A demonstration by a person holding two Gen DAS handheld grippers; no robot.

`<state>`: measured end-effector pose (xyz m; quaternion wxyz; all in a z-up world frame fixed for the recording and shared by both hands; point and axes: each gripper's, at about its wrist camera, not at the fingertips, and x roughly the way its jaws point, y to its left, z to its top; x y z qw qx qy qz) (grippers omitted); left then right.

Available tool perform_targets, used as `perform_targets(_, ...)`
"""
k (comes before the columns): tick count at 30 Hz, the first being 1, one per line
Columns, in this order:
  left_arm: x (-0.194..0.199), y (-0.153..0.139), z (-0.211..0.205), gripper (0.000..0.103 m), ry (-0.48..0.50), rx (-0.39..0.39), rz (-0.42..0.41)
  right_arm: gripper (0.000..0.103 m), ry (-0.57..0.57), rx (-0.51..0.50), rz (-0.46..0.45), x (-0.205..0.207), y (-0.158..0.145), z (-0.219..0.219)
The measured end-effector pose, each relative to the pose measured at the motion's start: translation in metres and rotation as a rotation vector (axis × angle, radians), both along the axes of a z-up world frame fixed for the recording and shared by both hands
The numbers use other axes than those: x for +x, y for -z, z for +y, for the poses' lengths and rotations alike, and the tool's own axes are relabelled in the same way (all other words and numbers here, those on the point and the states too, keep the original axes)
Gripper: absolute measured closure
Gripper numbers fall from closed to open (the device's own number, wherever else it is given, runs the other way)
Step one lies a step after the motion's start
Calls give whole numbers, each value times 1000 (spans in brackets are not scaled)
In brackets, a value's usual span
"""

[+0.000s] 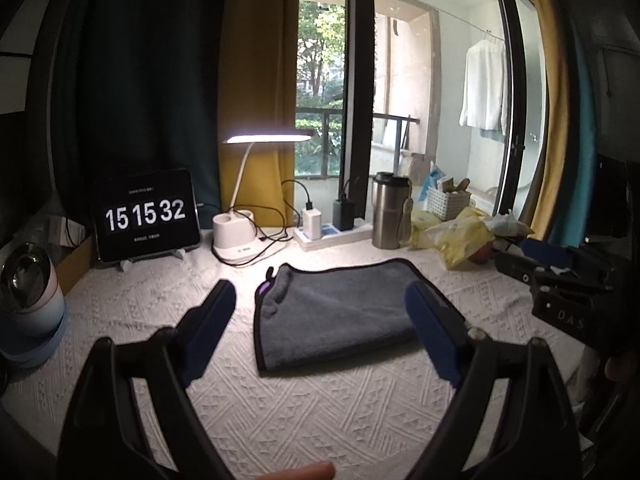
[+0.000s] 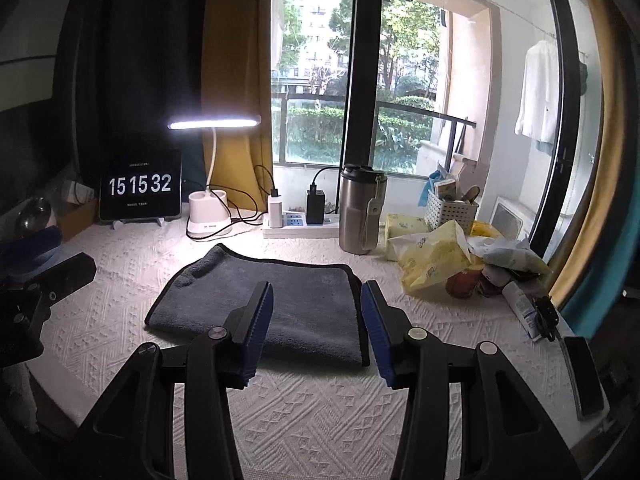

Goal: Fold towel

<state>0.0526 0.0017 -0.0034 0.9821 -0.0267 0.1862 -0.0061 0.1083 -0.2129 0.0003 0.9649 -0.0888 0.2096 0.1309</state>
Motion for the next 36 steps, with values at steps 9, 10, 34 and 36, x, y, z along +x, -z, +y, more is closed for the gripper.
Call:
perform_targets(9, -45, -10, -4, 15, -3, 29, -152, 54, -8, 48, -104, -41, -8, -10)
perform_targets(10, -49, -11, -4, 15, 2, 31, -164, 54, -9, 53, -114, -45, -8, -11)
perform_targets(34, -106, -2, 14, 5, -24, -1, -304, 38, 59, 31, -378, -136, -10, -22)
perform_targets(36, -105, -2, 15, 5, -29, -1, -308, 38, 63, 30, -388, -137, -11, -21)
